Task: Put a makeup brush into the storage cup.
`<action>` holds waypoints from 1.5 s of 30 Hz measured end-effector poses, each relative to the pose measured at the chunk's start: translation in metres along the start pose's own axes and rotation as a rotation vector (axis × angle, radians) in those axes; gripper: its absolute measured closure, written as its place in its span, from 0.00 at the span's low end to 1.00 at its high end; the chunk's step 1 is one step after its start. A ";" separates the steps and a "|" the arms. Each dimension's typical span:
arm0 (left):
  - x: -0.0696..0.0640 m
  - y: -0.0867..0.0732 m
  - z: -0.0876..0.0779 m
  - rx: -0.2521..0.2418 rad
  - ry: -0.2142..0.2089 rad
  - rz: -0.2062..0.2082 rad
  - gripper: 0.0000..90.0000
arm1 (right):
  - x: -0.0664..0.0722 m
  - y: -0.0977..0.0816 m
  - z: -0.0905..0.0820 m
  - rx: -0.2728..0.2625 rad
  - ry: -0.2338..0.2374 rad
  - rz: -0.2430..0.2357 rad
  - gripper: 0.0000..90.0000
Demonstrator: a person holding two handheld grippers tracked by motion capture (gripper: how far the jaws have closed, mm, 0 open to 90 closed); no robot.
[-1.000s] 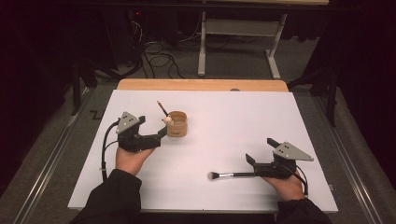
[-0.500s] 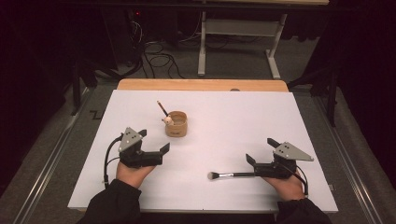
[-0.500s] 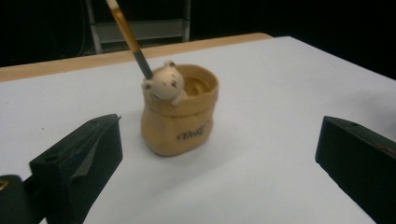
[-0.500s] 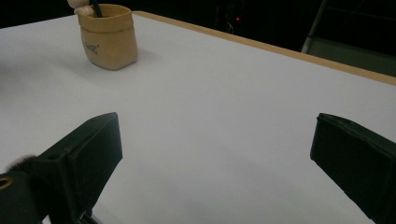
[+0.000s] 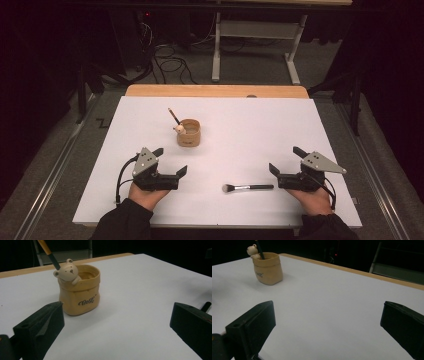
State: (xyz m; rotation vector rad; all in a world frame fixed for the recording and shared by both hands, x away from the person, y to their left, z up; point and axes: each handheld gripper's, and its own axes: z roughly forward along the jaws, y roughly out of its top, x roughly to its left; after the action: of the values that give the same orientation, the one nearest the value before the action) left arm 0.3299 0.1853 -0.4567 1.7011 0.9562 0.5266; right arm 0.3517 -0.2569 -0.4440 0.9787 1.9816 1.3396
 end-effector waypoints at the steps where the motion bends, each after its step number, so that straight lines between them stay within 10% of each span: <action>1: 0.001 0.000 0.000 0.006 -0.005 -0.002 0.00 | -0.001 0.000 0.000 0.001 -0.003 0.004 0.00; 19: 0.001 0.000 0.000 -0.007 -0.020 0.006 0.00 | -0.023 -0.010 -0.005 0.045 -0.080 0.012 0.00; 45: 0.013 -0.006 0.005 0.024 -0.004 0.004 0.07 | -0.033 -0.008 0.013 0.361 -0.147 0.067 0.00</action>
State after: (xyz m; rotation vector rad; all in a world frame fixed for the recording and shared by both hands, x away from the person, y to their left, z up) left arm 0.3394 0.1930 -0.4651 1.7258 0.9596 0.5156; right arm 0.3786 -0.2791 -0.4546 1.2781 2.1333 0.9266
